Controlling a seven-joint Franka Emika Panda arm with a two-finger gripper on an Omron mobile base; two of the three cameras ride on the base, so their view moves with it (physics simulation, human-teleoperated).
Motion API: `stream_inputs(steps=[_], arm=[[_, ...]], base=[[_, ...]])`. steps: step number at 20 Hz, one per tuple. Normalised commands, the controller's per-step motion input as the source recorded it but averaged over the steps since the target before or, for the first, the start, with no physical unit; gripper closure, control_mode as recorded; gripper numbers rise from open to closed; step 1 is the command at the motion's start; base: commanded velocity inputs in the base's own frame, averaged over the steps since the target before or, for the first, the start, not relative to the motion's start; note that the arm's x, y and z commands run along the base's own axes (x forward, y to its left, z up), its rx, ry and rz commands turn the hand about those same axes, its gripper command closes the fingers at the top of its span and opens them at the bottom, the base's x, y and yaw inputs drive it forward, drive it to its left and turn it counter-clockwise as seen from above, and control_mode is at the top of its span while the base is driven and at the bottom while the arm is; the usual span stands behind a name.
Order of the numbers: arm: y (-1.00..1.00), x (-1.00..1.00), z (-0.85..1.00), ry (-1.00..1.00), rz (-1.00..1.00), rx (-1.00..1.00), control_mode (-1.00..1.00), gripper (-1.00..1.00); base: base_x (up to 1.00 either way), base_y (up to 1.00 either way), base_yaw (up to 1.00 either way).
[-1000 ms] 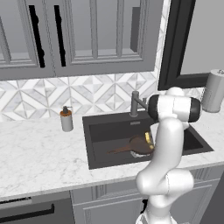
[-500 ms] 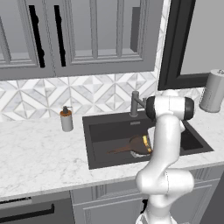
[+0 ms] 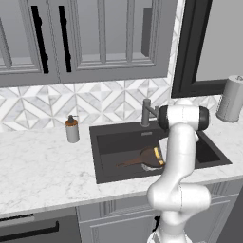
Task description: Pick the pan and sponge and place them into the sink. Then turn on the water.
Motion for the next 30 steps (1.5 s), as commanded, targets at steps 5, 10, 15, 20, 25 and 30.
stream_inputs(steps=[5, 10, 15, 20, 25, 30], arm=[[0.0, 0.01, 0.0, -0.06, 0.0, 0.02, -1.0, -1.0], [0.0, 0.0, 0.08, -0.18, 0.0, 0.1, -1.0, -1.0], [0.0, -0.01, 0.23, -0.18, 0.0, 0.11, -1.0, -1.0], [0.03, -0.02, 0.56, -0.13, -0.02, 0.09, -1.0, -1.0], [-0.01, -0.27, 0.9, -0.06, -0.04, 0.11, -1.0, -1.0], [0.0, -0.41, 0.87, -0.01, -0.1, 0.06, -1.0, -1.0]], base=[[0.0, 0.0, 0.0], [0.0, 0.0, 0.0], [0.0, 0.0, 0.0], [0.0, 0.0, 0.0], [0.0, 0.0, 0.0], [0.0, 0.0, 0.0]])
